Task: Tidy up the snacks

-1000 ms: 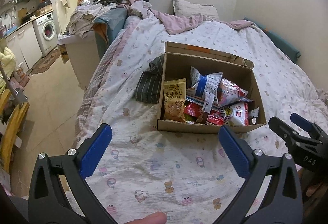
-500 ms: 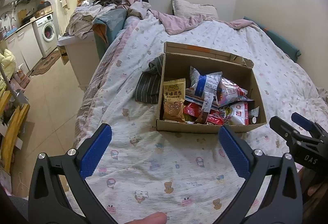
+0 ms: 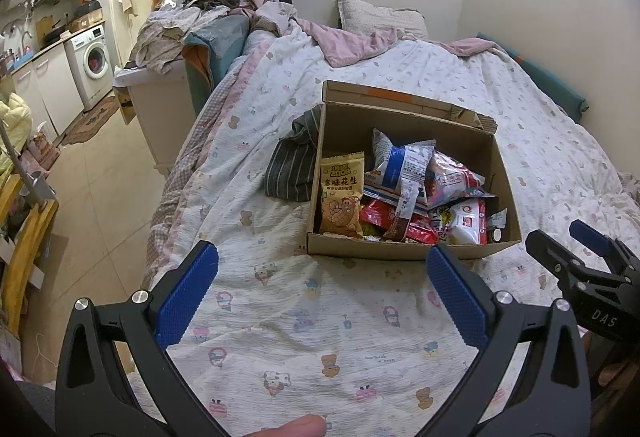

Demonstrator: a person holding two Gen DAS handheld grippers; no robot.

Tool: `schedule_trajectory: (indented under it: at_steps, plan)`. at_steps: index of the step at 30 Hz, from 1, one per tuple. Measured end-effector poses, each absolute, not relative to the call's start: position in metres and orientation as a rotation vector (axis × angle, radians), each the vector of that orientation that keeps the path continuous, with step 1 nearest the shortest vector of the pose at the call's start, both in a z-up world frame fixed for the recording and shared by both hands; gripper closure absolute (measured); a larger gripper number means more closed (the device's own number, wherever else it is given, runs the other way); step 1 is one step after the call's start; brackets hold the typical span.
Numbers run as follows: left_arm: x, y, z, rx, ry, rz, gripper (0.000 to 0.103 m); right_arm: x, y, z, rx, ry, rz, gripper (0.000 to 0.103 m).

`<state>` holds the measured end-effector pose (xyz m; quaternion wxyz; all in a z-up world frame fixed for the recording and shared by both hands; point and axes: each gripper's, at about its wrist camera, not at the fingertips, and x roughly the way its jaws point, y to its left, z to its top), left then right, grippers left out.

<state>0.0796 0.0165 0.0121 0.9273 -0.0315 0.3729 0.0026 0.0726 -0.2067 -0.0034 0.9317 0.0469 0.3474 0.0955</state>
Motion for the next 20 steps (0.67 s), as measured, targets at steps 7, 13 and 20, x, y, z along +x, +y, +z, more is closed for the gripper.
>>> schedule_trajectory:
  at_steps: [7, 13, 20]
  plan:
    - [0.0796, 0.0165, 0.0121, -0.065, 0.764, 0.005, 0.0, 0.0732, -0.2065, -0.0024, 0.096, 0.712, 0.195, 0.0]
    - [0.0796, 0.0164, 0.0123, -0.064, 0.764, 0.006, 0.0, 0.0736, -0.2068, -0.0018, 0.095, 0.711, 0.195, 0.0]
    - [0.0787, 0.0168, 0.0098, -0.067, 0.761, -0.007, 0.0, 0.0737, -0.207, -0.0018, 0.097, 0.711, 0.196, 0.0]
